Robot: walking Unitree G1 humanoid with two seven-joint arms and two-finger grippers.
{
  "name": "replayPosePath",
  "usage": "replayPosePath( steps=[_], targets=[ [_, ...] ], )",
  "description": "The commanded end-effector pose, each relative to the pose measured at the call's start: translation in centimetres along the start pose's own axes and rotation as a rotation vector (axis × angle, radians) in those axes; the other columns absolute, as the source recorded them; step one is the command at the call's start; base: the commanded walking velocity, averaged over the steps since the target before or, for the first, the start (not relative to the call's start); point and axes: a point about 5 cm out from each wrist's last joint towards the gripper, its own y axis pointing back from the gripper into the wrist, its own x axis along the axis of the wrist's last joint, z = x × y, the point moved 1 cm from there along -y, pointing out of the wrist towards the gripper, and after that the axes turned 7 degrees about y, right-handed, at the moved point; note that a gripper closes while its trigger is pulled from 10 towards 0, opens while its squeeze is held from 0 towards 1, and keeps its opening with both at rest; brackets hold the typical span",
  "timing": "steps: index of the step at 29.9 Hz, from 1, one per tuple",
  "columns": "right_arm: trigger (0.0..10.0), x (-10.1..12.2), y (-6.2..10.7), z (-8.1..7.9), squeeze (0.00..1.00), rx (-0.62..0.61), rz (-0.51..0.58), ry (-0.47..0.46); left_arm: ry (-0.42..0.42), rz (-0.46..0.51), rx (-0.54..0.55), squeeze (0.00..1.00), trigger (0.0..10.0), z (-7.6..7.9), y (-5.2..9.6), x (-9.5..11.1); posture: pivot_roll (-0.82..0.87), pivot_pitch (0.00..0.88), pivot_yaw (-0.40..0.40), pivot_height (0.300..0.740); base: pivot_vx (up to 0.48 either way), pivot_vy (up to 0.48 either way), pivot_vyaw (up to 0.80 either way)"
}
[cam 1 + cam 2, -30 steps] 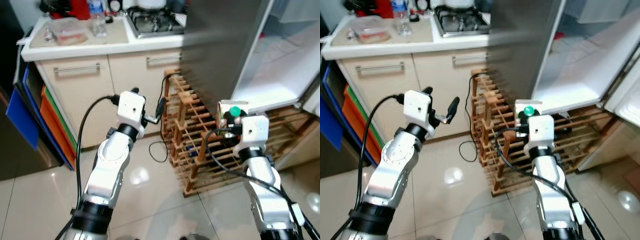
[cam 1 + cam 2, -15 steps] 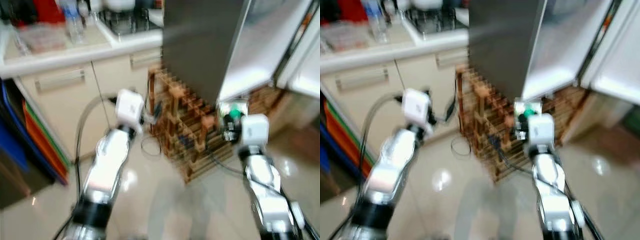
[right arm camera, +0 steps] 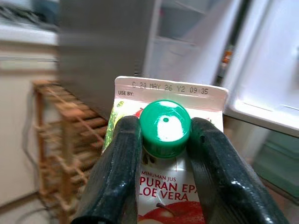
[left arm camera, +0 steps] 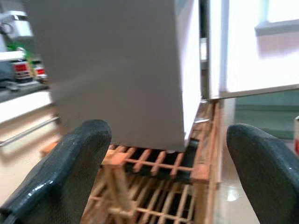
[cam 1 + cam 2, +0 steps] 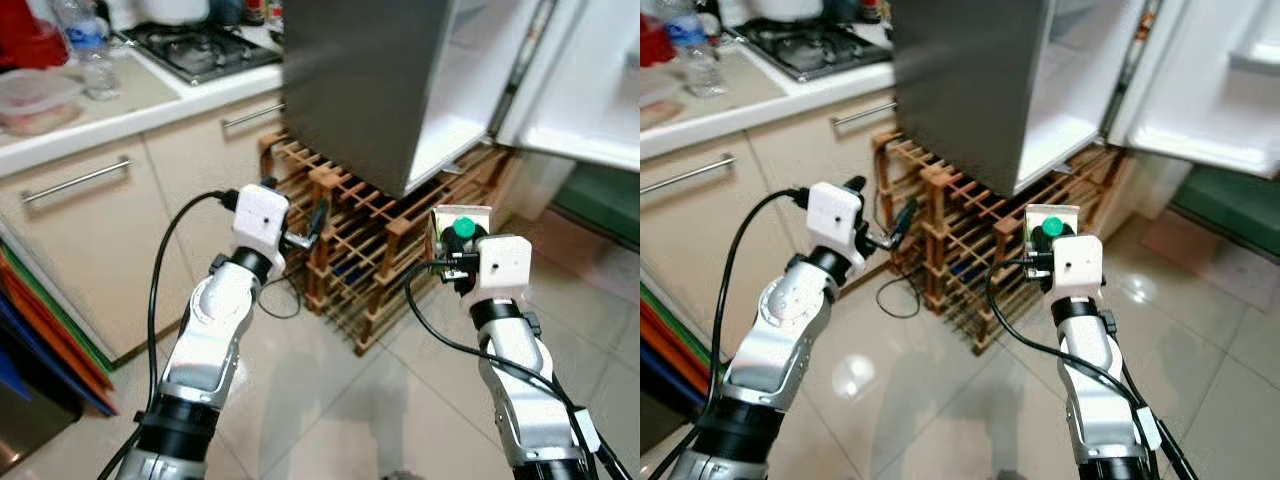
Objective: Restocking fridge
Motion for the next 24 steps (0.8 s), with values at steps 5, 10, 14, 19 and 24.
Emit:
replayPosePath(
  steps=[5,10,14,19,24],
  targets=[
    [0.0,0.32,-0.33,0.25,0.00,-0.010,0.017,0.013,0.013,0.026,-0.014,0.00,10.0,-0.07,-0.07,0.52,0.02,0.010,0.000,0.724,0.000,-0.192,0.00],
    [0.0,0.27,-0.35,0.34,0.00,-0.014,0.018,0.018,0.026,0.045,-0.040,0.00,10.0,0.27,-0.02,0.81,0.02,0.013,0.001,0.724,0.000,-0.480,0.00],
    [0.0,0.24,-0.38,0.41,0.00,-0.015,0.017,0.020,0.033,0.051,-0.056,0.00,10.0,0.49,0.05,0.88,0.02,0.013,0.000,0.724,0.000,-0.480,0.00],
    [0.0,0.16,-0.42,0.50,0.00,-0.016,0.014,0.020,0.030,0.050,-0.060,0.00,10.0,0.50,0.03,0.85,0.02,0.012,-0.001,0.724,0.000,-0.096,0.00],
    [0.0,0.18,-0.46,0.54,0.00,-0.015,0.016,0.021,-0.004,0.032,-0.046,0.00,10.0,0.31,-0.02,0.50,0.02,0.010,-0.002,0.724,0.000,-0.192,0.00]
  ],
)
